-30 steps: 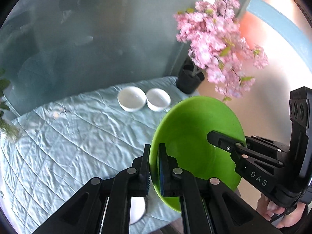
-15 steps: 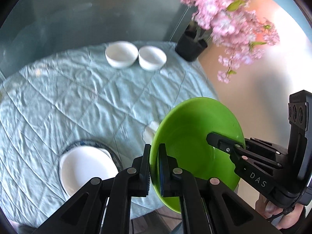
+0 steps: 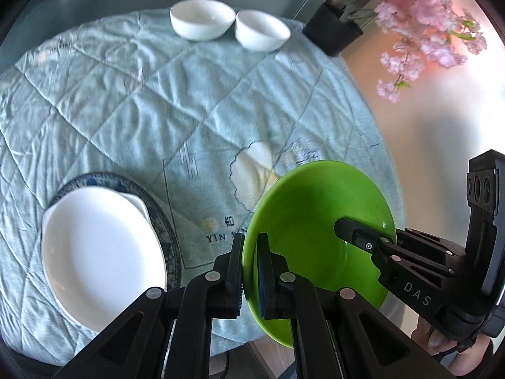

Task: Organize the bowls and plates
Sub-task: 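Carry the lime-green bowl with the right gripper toward the dish stack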

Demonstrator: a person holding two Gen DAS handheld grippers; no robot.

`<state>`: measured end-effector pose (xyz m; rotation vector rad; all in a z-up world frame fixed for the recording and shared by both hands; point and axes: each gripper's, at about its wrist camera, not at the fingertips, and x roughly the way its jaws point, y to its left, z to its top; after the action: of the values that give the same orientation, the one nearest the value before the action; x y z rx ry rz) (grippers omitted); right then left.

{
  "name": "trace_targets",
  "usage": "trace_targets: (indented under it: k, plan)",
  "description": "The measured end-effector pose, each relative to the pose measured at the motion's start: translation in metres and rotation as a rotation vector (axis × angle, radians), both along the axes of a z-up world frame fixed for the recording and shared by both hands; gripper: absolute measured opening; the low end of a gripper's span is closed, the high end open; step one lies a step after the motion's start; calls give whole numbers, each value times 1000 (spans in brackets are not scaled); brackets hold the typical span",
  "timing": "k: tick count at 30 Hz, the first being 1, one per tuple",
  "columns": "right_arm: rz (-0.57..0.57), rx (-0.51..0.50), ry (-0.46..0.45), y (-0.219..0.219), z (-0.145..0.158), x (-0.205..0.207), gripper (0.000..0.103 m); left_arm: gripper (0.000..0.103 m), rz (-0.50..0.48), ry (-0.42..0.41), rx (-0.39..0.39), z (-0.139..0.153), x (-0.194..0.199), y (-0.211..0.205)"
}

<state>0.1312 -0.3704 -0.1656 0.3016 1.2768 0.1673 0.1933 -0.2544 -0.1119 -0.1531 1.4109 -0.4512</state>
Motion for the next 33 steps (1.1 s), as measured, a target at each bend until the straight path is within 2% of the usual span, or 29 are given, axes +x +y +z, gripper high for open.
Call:
trace_targets:
  k: [10, 18, 33]
  plan:
    - [8, 23, 39, 6, -32, 6, 6, 3, 7, 47, 33, -32, 7, 6]
    - [12, 19, 36, 8, -41, 8, 6, 3, 20, 60, 22, -42, 10, 9]
    - [22, 29, 34, 21, -63, 12, 7, 4, 50, 74, 63, -66, 14, 19]
